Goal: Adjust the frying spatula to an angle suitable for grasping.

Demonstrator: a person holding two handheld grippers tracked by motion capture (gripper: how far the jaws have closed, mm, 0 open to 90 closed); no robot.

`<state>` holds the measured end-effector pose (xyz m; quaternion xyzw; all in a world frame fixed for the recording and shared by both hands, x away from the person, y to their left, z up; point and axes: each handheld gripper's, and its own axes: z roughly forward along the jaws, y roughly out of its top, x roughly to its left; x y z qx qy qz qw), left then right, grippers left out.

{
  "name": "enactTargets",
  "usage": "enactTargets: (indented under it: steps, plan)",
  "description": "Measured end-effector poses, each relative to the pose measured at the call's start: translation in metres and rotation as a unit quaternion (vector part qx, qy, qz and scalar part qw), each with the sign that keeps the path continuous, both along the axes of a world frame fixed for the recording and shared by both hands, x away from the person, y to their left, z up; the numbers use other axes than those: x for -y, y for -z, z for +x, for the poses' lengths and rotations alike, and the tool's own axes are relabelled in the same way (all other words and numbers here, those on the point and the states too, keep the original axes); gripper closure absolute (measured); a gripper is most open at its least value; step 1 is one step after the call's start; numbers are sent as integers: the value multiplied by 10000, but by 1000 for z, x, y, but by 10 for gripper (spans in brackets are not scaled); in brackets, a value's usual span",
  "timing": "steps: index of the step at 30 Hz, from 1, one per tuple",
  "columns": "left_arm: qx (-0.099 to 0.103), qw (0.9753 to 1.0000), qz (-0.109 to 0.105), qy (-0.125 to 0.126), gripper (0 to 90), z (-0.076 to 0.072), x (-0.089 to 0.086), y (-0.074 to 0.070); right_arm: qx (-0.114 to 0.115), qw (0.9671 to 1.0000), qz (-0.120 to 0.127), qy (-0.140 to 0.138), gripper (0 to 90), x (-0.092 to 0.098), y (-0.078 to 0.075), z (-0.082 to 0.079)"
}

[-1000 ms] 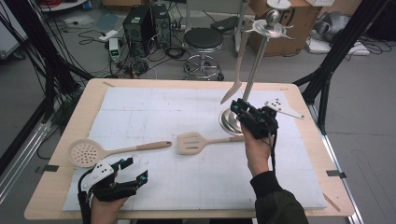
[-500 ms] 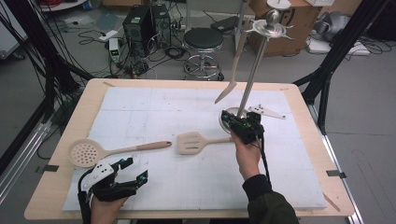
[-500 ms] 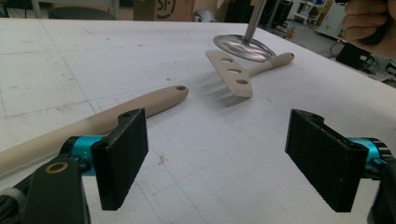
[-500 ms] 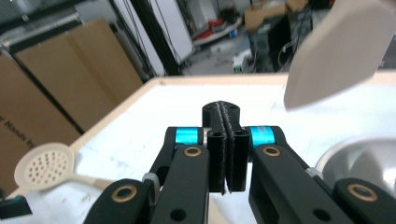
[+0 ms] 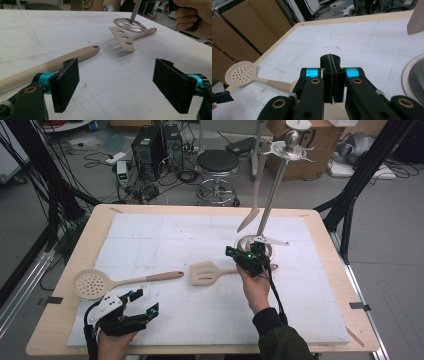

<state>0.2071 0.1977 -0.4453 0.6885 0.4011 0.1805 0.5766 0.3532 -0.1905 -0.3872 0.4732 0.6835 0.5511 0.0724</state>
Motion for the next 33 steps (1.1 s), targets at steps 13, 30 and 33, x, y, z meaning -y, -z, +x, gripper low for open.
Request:
enactTargets:
  steps: [13,30,33]
  plan:
    - [28,10000,-23,-12,219,-1,-1,0,-722,9971,-229,-40,896,-9,21,11]
    - [9,10000,-22,-17,219,0,-1,0,-1381,9904,-64,33,896,-11,40,25]
    - [18,10000,-20,-17,219,0,-1,0,-1504,9886,-80,48,896,-12,44,28]
